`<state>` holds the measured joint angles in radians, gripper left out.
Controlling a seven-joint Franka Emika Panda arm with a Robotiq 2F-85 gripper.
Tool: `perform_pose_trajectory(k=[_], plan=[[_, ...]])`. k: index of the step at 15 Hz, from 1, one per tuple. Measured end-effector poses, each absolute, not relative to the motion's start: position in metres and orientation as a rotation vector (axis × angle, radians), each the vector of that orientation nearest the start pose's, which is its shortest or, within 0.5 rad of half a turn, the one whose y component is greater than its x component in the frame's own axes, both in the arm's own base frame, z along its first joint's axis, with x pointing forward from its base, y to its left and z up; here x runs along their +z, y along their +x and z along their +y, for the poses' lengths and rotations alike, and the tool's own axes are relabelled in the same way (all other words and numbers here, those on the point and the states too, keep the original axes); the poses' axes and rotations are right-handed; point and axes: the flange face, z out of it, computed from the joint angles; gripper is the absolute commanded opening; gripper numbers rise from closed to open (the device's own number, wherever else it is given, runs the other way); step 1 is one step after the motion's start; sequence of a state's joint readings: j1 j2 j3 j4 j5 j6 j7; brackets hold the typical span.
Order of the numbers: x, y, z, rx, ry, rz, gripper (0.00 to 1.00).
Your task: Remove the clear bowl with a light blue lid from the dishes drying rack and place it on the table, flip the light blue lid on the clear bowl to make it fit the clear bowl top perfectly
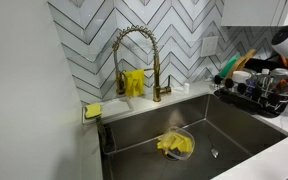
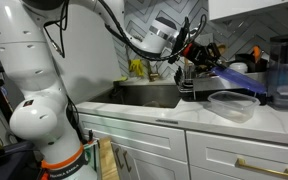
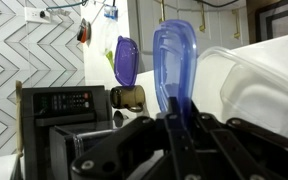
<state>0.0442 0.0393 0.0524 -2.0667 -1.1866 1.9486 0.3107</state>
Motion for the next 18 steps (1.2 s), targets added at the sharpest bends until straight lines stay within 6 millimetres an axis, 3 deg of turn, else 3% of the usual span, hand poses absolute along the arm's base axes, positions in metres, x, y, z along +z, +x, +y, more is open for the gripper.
perform_pose_trajectory(k=[4,5,9,18], plan=[[0.428,0.567,0.005,0.092,2.046,0.386,0.1],[0.428,0.568,0.005,0.091,2.046,0.386,0.02],[0.425,0.57,0.007,0.096,2.05,0.389,0.02],[0.392,0.575,0.016,0.125,2.055,0.332,0.02]])
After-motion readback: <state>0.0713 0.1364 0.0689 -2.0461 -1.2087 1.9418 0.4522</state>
